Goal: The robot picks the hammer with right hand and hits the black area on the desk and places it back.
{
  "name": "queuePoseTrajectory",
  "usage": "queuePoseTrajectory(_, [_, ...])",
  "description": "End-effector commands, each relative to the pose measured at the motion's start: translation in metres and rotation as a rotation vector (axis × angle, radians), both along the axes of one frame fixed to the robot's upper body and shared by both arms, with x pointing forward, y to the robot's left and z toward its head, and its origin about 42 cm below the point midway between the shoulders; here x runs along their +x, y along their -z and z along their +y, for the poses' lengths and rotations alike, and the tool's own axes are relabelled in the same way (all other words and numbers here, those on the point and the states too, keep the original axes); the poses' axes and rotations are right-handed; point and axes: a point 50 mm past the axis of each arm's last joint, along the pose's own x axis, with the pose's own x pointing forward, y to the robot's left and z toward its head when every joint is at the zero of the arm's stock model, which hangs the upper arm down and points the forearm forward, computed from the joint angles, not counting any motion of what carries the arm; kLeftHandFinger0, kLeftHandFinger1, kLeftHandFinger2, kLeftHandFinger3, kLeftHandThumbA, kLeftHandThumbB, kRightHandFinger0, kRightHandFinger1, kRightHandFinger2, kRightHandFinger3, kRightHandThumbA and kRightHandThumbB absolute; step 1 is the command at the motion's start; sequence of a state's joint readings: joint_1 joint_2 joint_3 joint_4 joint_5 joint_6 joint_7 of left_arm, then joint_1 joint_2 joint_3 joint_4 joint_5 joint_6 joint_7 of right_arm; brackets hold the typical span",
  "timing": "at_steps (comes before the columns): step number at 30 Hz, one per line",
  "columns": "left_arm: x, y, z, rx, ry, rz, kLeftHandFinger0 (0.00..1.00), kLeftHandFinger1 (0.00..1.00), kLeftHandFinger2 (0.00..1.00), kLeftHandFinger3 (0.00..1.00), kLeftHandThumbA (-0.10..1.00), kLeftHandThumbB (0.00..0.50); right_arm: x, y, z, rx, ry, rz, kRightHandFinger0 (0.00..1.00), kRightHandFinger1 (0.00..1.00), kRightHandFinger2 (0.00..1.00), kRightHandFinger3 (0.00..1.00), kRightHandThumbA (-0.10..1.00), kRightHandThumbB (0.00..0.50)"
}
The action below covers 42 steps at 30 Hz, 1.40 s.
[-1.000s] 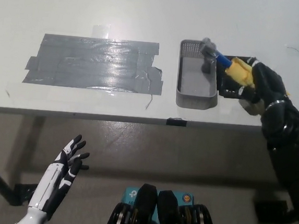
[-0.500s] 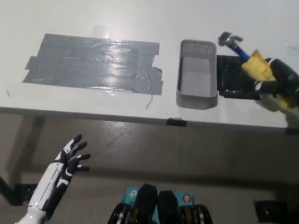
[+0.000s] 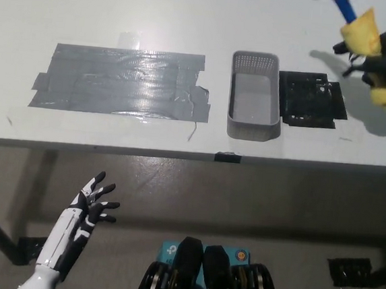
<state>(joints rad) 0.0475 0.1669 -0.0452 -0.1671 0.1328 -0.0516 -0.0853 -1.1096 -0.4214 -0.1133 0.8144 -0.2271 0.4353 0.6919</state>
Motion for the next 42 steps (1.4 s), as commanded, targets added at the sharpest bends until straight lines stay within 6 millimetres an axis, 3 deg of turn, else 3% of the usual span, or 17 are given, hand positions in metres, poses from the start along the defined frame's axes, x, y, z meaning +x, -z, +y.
queuePoseTrajectory(1, [0.004, -0.019, 0.006, 0.035, 0.019, -0.086, 0.64, 0.74, 0.87, 1.00, 0.96, 0.025, -0.005, -0.097, -0.018, -0.006, -0.103, -0.089, 0.00, 0.37, 0.72, 0.82, -0.10, 0.059])
queuePoseTrajectory(2, [0.005, -0.020, 0.006, 0.041, 0.023, -0.085, 0.63, 0.74, 0.86, 1.00, 0.97, 0.025, -0.005, -0.094, -0.024, -0.043, -0.087, -0.070, 0.01, 0.35, 0.73, 0.68, -0.10, 0.072])
queuePoseTrajectory(3, [0.005, -0.020, 0.006, 0.042, 0.025, -0.086, 0.63, 0.74, 0.86, 1.00, 0.98, 0.023, -0.006, -0.093, -0.026, -0.050, -0.092, -0.065, 0.00, 0.33, 0.73, 0.59, -0.10, 0.067])
queuePoseTrajectory(5, [0.005, -0.020, 0.005, 0.046, 0.028, -0.090, 0.62, 0.73, 0.85, 1.00, 0.98, 0.013, -0.007, -0.090, -0.032, -0.071, -0.099, -0.035, 0.00, 0.36, 0.70, 0.68, -0.10, 0.066])
queuePoseTrajectory(6, [0.005, -0.021, 0.006, 0.044, 0.029, -0.094, 0.62, 0.73, 0.84, 1.00, 0.97, 0.015, -0.009, -0.087, -0.035, -0.125, -0.104, -0.021, 0.04, 0.44, 0.77, 0.85, -0.10, 0.079])
queuePoseTrajectory(7, [0.006, -0.021, 0.006, 0.042, 0.029, -0.096, 0.62, 0.72, 0.83, 1.00, 0.95, 0.012, -0.010, -0.085, -0.035, -0.170, -0.118, -0.016, 0.03, 0.46, 0.78, 0.97, -0.10, 0.083])
queuePoseTrajectory(8, [0.006, -0.021, 0.007, 0.044, 0.026, -0.097, 0.61, 0.72, 0.83, 1.00, 0.95, 0.019, -0.012, -0.082, -0.034, -0.230, -0.108, 0.003, 0.05, 0.48, 0.80, 1.00, -0.10, 0.098])
queuePoseTrajectory(10, [0.006, -0.022, 0.008, 0.047, 0.021, -0.096, 0.61, 0.71, 0.82, 1.00, 0.96, 0.024, -0.015, -0.078, -0.033, -0.290, -0.130, 0.016, 0.09, 0.55, 0.87, 1.00, -0.10, 0.093])
queuePoseTrajectory(14, [0.006, -0.023, 0.009, 0.048, 0.022, -0.094, 0.60, 0.70, 0.80, 1.00, 0.97, 0.024, -0.019, -0.067, -0.034, -0.367, -0.153, 0.034, 0.04, 0.53, 0.87, 1.00, -0.10, 0.080])
queuePoseTrajectory(23, [0.007, -0.024, 0.009, 0.062, 0.037, -0.098, 0.59, 0.67, 0.75, 1.00, 0.95, 0.005, -0.022, -0.052, -0.031, -0.504, -0.167, 0.043, 0.08, 0.57, 0.94, 1.00, -0.10, 0.091])
queuePoseTrajectory(28, [0.006, -0.025, 0.008, 0.064, 0.043, -0.095, 0.60, 0.64, 0.72, 1.00, 0.94, 0.000, -0.020, -0.050, -0.027, -0.513, -0.185, 0.063, 0.02, 0.52, 0.90, 1.00, -0.10, 0.090])
queuePoseTrajectory(36, [0.007, -0.023, 0.008, 0.069, 0.045, -0.097, 0.58, 0.63, 0.71, 1.00, 0.92, 0.000, -0.016, -0.048, -0.023, -0.549, -0.195, 0.049, 0.07, 0.56, 0.92, 1.00, -0.10, 0.113])
queuePoseTrajectory(37, [0.006, -0.023, 0.008, 0.066, 0.043, -0.098, 0.58, 0.63, 0.71, 1.00, 0.93, 0.000, -0.016, -0.048, -0.022, -0.551, -0.193, 0.052, 0.04, 0.55, 0.91, 1.00, -0.10, 0.118])
queuePoseTrajectory(40, [0.005, -0.023, 0.008, 0.064, 0.038, -0.097, 0.59, 0.67, 0.75, 1.00, 0.94, 0.016, -0.017, -0.049, -0.023, -0.525, -0.168, 0.043, 0.05, 0.57, 0.94, 0.99, -0.10, 0.126])
queuePoseTrajectory(41, [0.005, -0.023, 0.007, 0.055, 0.036, -0.099, 0.64, 0.72, 0.81, 1.00, 0.95, 0.032, -0.019, -0.057, -0.026, -0.473, -0.165, 0.028, 0.11, 0.63, 0.96, 1.00, -0.10, 0.108])
queuePoseTrajectory(42, [0.005, -0.022, 0.006, 0.051, 0.033, -0.100, 0.70, 0.78, 0.87, 1.00, 0.95, 0.049, -0.020, -0.068, -0.029, -0.407, -0.182, 0.005, 0.13, 0.62, 0.92, 0.99, -0.10, 0.107])
